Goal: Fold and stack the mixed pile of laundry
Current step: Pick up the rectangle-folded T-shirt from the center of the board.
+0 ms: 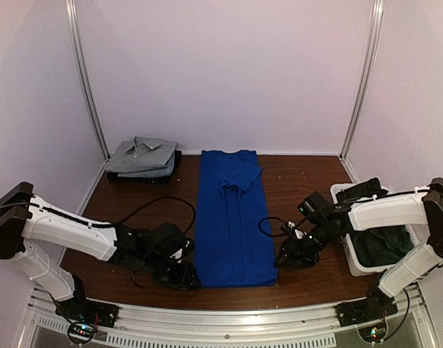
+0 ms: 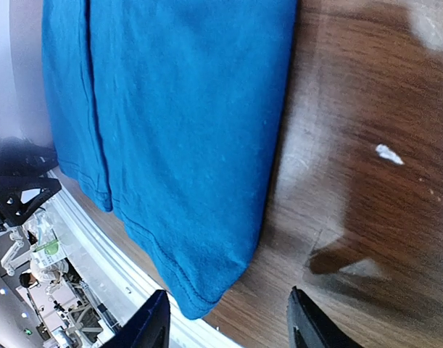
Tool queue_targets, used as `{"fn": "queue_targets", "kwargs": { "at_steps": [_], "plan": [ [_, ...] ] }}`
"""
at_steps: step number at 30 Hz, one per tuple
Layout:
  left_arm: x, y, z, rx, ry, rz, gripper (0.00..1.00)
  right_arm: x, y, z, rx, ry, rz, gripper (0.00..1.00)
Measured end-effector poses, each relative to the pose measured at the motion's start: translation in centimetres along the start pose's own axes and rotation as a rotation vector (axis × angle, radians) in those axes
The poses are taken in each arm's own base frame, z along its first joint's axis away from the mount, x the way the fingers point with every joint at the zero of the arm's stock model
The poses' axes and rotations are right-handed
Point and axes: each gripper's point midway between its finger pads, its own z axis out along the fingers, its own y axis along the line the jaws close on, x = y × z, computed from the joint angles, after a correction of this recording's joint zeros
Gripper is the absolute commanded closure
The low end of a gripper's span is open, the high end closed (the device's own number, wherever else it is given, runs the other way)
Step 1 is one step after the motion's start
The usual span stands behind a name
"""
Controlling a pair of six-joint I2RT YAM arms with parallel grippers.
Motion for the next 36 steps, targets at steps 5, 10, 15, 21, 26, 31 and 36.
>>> {"fn": "queue_targets", "kwargs": {
  "at_steps": [5,10,15,21,26,31,36],
  "plan": [
    [0.2,0.3,0.1,0.007,-0.037,-0.068,0.53,1.3,-0.4,1.4,-0.018,0.016,0.005,0.48],
    [0.2,0.6,-0.1,0.012,-0.057,-0.105,0.54,1.7,0.4,2.4,-0.053,0.012,-0.025,0.59],
    [0.4,1.1,-0.4,0.012,-0.073,-0.135,0.55,2.5,-0.1,2.6,-0.046,0.009,-0.043,0.65],
    [0.6,1.5,-0.7,0.028,-0.087,-0.137,0.56,3.8,-0.9,2.4,-0.06,-0.001,-0.05,0.67],
    [0.2,0.9,-0.4,0.054,-0.097,-0.123,0.55,3.6,-0.4,2.4,-0.092,-0.01,-0.037,0.66],
    [-0.2,0.1,-0.1,0.101,-0.115,-0.125,0.55,3.5,0.0,2.7,-0.121,-0.008,-0.021,0.67],
    [-0.3,-0.5,0.5,0.134,-0.111,-0.143,0.63,3.5,0.2,3.1,-0.157,-0.005,-0.014,0.78]
  ]
}}
